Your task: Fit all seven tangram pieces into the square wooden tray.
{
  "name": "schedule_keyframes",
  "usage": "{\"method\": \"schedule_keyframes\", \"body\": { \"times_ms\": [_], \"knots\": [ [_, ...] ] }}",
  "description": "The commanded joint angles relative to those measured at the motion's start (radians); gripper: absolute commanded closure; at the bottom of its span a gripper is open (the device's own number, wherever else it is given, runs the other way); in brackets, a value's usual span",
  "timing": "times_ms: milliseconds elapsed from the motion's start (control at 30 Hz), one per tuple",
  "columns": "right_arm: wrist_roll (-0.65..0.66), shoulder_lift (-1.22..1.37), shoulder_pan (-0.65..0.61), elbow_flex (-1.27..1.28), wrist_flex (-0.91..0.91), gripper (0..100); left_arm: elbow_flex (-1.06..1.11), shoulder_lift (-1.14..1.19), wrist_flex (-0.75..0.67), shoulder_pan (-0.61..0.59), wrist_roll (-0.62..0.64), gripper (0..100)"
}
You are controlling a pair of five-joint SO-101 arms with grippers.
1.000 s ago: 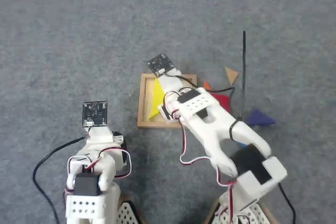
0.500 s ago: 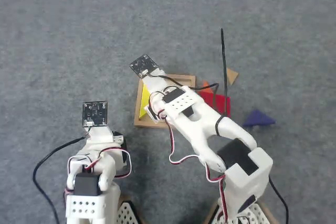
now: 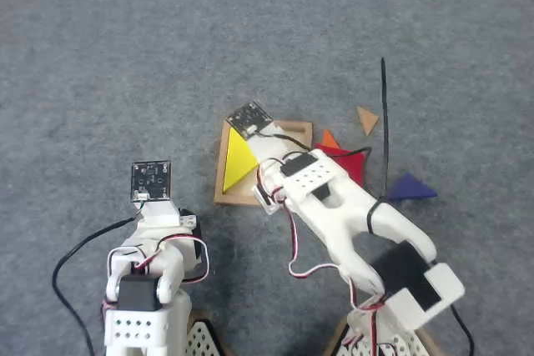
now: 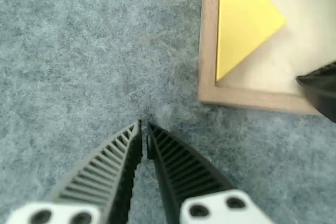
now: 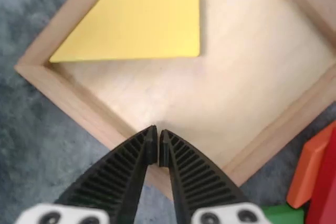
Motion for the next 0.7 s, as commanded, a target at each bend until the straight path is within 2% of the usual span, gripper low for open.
{"method": "schedule_keyframes", "body": {
  "times_ms": [0,133,433,567,667],
  "knots": [
    [0.025,-0.05,0.007,0.058,0.001,97.2,-0.013,-0.02,0.002,-0.005,-0.009,99],
    [0.023,-0.134,0.001,0.118,0.027,97.2,-0.013,-0.02,0.002,-0.005,-0.009,99],
    [0.023,-0.501,0.007,0.285,0.062,95.7,-0.013,-0.02,0.002,-0.005,-0.009,99],
    [0.028,-0.641,0.044,0.256,0.194,83.1,-0.013,-0.02,0.002,-0.005,-0.009,99],
    [0.054,-0.704,0.17,0.184,0.292,75.3,-0.013,-0.02,0.002,-0.005,-0.009,99]
  ]
}}
